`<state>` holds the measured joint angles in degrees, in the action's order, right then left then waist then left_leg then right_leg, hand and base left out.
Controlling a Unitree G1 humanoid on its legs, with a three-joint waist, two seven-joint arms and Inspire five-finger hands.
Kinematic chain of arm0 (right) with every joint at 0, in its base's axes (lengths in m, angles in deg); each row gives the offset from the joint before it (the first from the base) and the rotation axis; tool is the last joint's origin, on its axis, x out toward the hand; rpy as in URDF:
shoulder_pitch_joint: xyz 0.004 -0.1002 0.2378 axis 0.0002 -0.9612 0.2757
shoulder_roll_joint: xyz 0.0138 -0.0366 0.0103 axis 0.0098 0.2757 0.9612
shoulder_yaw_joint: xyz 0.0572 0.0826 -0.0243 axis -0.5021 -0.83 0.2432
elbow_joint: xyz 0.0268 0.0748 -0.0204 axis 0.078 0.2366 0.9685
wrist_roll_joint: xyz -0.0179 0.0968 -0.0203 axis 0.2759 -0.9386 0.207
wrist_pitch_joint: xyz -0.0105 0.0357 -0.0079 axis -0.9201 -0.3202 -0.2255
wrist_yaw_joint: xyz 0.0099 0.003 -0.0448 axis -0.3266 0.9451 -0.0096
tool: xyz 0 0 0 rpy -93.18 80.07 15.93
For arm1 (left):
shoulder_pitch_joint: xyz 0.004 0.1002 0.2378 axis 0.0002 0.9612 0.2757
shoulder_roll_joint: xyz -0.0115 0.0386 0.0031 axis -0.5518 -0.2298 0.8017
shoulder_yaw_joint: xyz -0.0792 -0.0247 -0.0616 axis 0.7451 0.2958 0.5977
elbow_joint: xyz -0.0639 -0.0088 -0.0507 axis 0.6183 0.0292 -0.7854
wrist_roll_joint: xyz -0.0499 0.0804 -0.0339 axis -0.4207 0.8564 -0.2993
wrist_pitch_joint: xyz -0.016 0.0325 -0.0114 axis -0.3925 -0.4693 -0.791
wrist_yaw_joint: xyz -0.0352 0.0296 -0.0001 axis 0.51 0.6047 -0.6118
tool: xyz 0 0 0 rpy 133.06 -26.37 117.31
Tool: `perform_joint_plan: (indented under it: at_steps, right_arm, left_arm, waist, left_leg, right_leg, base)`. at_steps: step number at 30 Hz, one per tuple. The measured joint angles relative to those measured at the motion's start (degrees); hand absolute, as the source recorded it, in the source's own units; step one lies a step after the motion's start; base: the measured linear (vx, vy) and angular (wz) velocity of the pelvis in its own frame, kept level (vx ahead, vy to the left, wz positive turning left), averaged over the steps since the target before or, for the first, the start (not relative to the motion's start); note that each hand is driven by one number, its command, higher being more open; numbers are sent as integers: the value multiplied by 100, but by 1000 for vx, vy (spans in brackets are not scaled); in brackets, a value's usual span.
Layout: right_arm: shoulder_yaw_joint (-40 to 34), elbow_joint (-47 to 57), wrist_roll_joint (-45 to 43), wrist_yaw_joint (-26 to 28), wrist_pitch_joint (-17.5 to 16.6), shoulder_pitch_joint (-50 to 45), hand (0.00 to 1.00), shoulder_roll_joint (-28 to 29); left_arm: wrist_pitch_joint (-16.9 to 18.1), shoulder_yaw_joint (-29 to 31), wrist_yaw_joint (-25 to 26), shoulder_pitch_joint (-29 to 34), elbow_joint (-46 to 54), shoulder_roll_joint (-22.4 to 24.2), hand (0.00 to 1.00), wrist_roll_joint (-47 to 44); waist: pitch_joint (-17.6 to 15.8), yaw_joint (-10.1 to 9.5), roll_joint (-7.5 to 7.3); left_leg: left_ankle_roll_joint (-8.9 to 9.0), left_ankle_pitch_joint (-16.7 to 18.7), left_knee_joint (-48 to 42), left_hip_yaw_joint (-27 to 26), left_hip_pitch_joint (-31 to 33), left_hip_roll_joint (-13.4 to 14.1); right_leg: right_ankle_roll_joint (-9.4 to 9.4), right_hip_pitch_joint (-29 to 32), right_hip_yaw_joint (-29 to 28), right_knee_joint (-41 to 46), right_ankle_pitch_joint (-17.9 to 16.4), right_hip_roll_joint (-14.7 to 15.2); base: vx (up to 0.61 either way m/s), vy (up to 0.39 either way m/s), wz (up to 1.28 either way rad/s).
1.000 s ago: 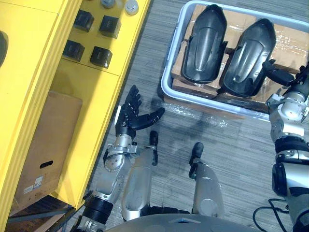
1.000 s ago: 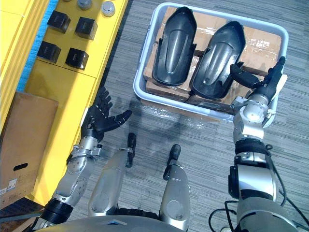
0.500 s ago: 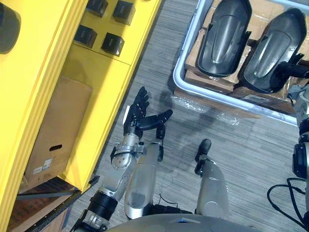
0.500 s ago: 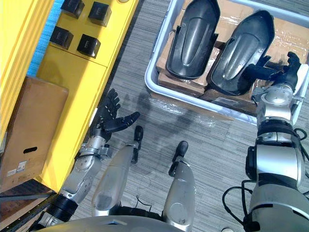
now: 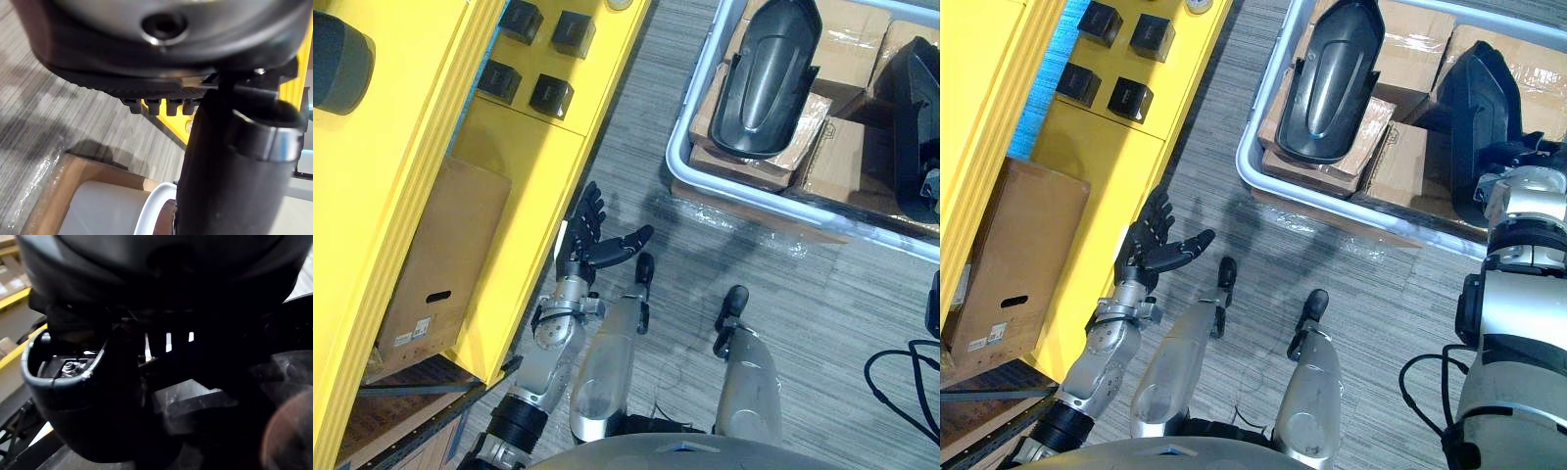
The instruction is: Walk over and take three plastic housings, then place them on the shelf
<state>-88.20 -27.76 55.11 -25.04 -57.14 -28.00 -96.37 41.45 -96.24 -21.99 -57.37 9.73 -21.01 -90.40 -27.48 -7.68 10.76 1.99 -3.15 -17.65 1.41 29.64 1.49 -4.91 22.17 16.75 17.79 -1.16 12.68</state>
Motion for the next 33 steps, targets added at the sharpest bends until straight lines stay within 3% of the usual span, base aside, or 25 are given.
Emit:
perform_joint_plan:
  at_steps: [5, 11, 15, 18, 19, 21, 25, 26, 28, 33]
  right_arm:
    - [-935, -270, -270, -218, 118, -251, 0, -308]
    - [-999, -236, -25, -558, -325, -767, 0, -398]
    - [-951, 1061, 476, -1060, -641, -1347, 0, -348]
    - [-948, 3036, 1217, -1480, -1145, -2118, 0, -240]
    - [-951, 3342, 1383, -1562, -1247, -2240, 0, -182]
    - [-948, 4431, 1958, -1767, -1539, -2730, 0, 388]
    - [-748, 5390, 2667, -1750, -1684, -3569, 0, 1473]
    - [-637, 5603, 2844, -1727, -1722, -3781, 0, 1737]
    - [-360, 5668, 3132, -1672, -1910, -3849, 0, 2137]
    - [23, 5666, 3350, -1612, -2237, -3876, 0, 2627]
  left_arm:
    - [1, 134, -12, 357, 273, -162, 100, -7]
    - [25, 262, -158, 743, 613, -166, 100, -17]
    - [54, 461, -245, 970, 1057, -172, 100, -8]
    - [59, 845, -423, 1016, 1498, -181, 100, -165]
    - [64, 896, -492, 996, 1563, -191, 100, -270]
    - [58, 961, -764, 849, 1715, -202, 100, -622]
    - [-529, 588, -1125, 399, 1759, -197, 100, -1293]
    - [-846, 412, -1289, 237, 1758, -187, 100, -1653]
    - [-1314, 3, -1481, 6, 1734, -171, 100, -2096]
    - [-1765, -384, -1414, -556, 1119, 62, 100, -2783]
  waist:
    - [4, 2, 8]
    - [2, 192, 13]
    - [-10, 356, 4]
    - [3, 521, -21]
    - [30, 538, -47]
    - [320, 619, -243]
    - [862, 636, -623]
    - [1001, 643, -706]
    - [1174, 684, -769]
    - [1487, 760, -775]
  left_leg:
    - [-2, -31, 87, -18, -91, -29]
    - [-2, -102, 351, -88, -485, -91]
    - [-4, -279, 815, -166, -924, -83]
    - [-7, -320, 1133, -265, -1416, -44]
    - [-4, -319, 1177, -278, -1474, -27]
    - [44, -337, 1405, -309, -1666, 51]
    - [85, -352, 1750, -366, -2084, 100]
    - [88, -354, 1843, -397, -2202, 101]
    - [89, -355, 2040, -501, -2479, 91]
    - [98, -348, 2238, -636, -2837, 75]
  right_leg:
    - [1, -42, 2, 30, -12, 39]
    - [-21, -255, -54, 90, -106, 124]
    - [-64, -530, -81, -123, -70, 103]
    - [-103, -950, -117, -413, -20, 8]
    - [-102, -1012, -118, -466, -14, 5]
    - [-90, -1199, -100, -735, 72, -106]
    - [-98, -1576, -23, -1043, 93, -183]
    - [-121, -1683, -14, -1139, 106, -193]
    - [-187, -1903, -8, -1334, 176, -196]
    - [-214, -2196, -71, -1518, 215, -202]
  base:
    - [6, 3, 0]
    - [18, 15, -2]
    - [21, -5, -7]
    - [72, -21, -14]
    - [86, -29, -15]
    - [111, -37, -9]
    - [177, -54, -6]
    - [124, -20, -7]
    - [151, -5, -18]
    - [64, 6, -12]
